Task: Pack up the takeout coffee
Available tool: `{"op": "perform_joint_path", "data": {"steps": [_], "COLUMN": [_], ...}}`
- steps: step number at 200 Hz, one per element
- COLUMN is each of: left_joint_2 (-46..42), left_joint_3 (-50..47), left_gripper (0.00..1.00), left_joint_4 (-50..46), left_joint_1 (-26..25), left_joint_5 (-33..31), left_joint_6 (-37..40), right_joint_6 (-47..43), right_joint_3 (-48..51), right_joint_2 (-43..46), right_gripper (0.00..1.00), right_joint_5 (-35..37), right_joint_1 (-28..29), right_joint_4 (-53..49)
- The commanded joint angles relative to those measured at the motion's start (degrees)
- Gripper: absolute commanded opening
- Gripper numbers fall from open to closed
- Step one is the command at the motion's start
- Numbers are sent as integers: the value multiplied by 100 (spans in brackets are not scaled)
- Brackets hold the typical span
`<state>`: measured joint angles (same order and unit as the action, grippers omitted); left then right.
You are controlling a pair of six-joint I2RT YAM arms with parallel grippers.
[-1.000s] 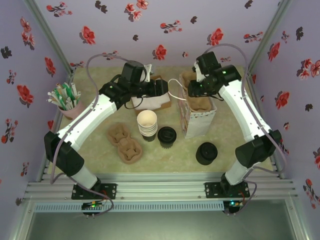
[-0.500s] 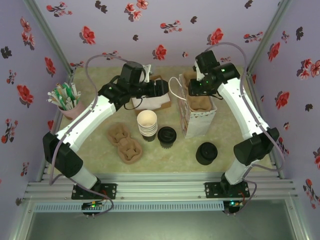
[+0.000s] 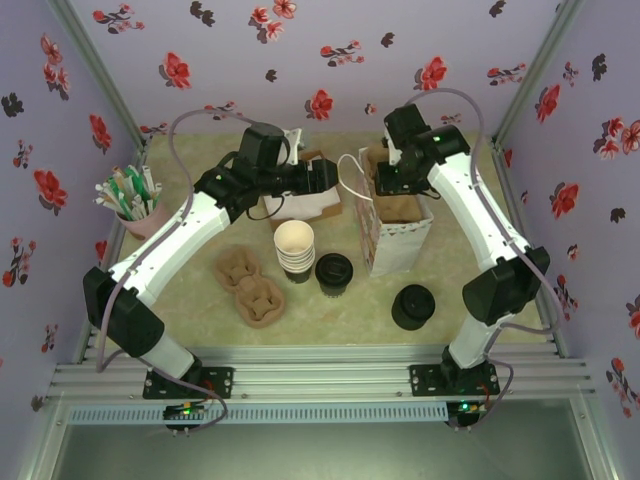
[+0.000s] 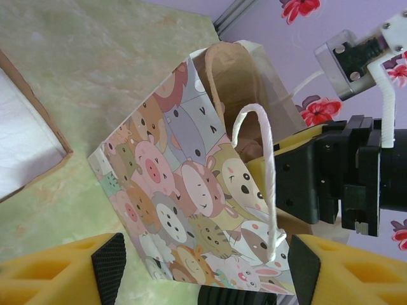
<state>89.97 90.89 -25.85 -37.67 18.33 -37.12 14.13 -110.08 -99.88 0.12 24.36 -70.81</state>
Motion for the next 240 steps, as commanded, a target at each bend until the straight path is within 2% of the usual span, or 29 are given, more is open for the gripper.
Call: {"op": "perform_joint_path", "data": {"steps": [1, 83, 189, 213, 240], "left_joint_2": [-33, 73, 273, 401, 802], "left_joint_3": [99, 242, 468, 828, 1679], "left_gripper": [72, 73, 71, 71, 71], "left_joint_4": [176, 193, 105, -125, -753], "left_joint_1": [-42, -43, -42, 18, 91], "left_joint_5": [126, 120, 109, 30, -214], "left_joint_6": [12, -23, -12, 163, 564], "right_joint_6": [38, -33, -107, -169, -206], "right_joint_3": [-124, 123, 305, 306, 615], "right_joint_2": [-94, 397, 65, 48, 56], "right_gripper": [37, 36, 36, 36, 36], "right_joint_5": [199, 408, 506, 495, 459], "right_joint_1": [64, 250, 262, 273, 272], "right_joint_4": [-225, 58, -1, -39, 106]}}
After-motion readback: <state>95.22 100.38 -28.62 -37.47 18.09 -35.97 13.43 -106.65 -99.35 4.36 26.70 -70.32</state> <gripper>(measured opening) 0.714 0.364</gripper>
